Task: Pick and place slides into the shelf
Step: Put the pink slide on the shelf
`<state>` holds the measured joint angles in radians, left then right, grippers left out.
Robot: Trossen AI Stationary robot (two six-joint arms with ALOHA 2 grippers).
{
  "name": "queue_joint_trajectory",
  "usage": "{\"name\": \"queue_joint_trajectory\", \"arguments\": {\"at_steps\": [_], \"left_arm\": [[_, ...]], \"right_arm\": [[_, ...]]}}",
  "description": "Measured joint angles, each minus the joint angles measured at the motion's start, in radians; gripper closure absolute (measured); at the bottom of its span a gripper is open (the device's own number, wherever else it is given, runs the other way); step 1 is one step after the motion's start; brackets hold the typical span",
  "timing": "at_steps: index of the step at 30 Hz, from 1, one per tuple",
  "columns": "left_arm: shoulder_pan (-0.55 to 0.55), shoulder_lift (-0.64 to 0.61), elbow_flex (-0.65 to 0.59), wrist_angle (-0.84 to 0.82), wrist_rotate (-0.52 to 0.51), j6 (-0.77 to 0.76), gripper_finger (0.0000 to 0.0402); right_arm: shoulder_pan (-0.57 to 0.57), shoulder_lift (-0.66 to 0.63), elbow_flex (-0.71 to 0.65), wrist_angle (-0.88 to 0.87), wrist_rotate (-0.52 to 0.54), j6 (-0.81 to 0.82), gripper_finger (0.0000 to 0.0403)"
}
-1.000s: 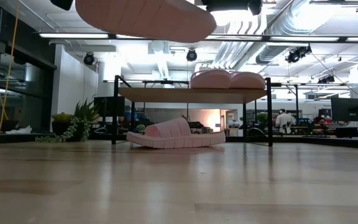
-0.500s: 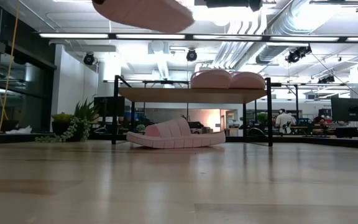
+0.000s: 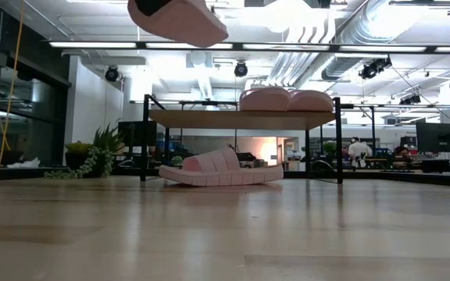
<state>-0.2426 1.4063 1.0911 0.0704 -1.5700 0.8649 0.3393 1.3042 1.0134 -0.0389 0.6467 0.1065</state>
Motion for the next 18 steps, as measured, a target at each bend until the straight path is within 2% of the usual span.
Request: {"name": "queue_joint_trajectory", "arguments": {"at_steps": [6, 18], "left_arm": [[0.039, 0.021, 0.050, 0.003, 0.005, 0.025, 0.0397], [0.125, 0.176, 0.156, 0.000, 0.010, 0.049, 0.0397]], "right_arm": [[0.000, -0.003, 0.000, -0.001, 0.007, 0.000, 0.0284], [0.005, -0.003, 0.000, -0.002, 0.002, 0.001, 0.0284]]}}
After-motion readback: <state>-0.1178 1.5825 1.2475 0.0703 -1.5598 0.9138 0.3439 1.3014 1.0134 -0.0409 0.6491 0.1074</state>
